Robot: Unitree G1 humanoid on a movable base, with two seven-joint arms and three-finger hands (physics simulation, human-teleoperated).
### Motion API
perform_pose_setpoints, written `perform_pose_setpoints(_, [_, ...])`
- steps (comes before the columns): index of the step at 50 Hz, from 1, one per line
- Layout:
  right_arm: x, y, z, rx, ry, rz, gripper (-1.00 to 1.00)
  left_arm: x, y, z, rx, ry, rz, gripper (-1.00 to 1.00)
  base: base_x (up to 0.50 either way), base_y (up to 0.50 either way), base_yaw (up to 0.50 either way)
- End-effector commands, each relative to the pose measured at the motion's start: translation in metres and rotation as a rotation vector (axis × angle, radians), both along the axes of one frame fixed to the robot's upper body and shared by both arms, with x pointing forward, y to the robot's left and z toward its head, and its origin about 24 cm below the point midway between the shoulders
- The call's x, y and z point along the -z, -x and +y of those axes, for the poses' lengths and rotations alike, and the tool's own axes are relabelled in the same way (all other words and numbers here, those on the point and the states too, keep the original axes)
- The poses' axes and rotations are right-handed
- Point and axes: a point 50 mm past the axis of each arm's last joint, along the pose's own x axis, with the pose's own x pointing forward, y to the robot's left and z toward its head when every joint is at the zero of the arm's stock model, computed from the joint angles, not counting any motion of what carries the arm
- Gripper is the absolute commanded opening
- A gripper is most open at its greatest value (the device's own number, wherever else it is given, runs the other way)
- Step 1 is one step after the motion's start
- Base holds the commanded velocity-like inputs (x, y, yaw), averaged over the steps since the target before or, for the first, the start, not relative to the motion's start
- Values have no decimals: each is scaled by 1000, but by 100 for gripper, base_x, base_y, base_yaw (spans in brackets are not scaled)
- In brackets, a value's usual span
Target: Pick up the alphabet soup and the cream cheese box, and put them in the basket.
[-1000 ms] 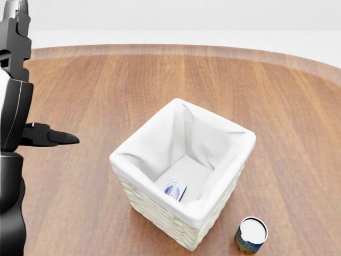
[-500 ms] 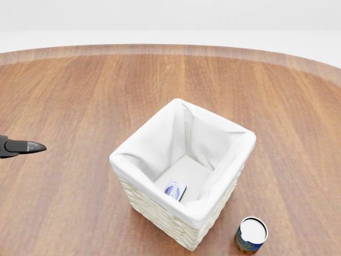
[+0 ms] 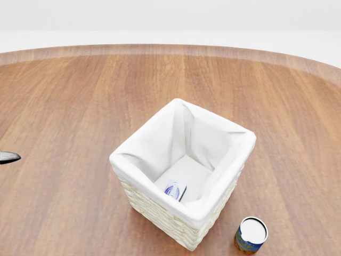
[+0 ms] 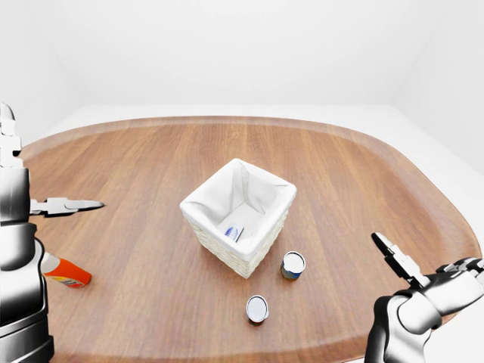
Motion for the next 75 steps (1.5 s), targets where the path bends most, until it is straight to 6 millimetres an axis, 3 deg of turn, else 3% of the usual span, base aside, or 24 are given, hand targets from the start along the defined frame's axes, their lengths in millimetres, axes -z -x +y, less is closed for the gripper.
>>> perform_pose_setpoints(1, [-1,0,0,1,3,-1,100,4,1,8,-19,24,8,100,0,0,0])
perform_pose_setpoints(28, [-1,0,0,2,3,-1,100,4,1,8,-18,24,8,100,0,0,0])
perform_pose_setpoints(39, [17,2,-2,12,-37,65,100,0,5,10,-54,9,-28,100,0,0,0])
perform_pose_setpoints(56, [17,-1,6,-20,-6,92,100,0,4,12,-56,20,-33,100,0,0,0])
perform_pose_setpoints(67, [25,-21,21,-106,65,193,100,-1,6,11,-53,14,-36,100,0,0,0])
perform_pose_setpoints(75, [30,-30,28,-149,7,174,100,2,5,11,-47,27,-22,100,0,0,0])
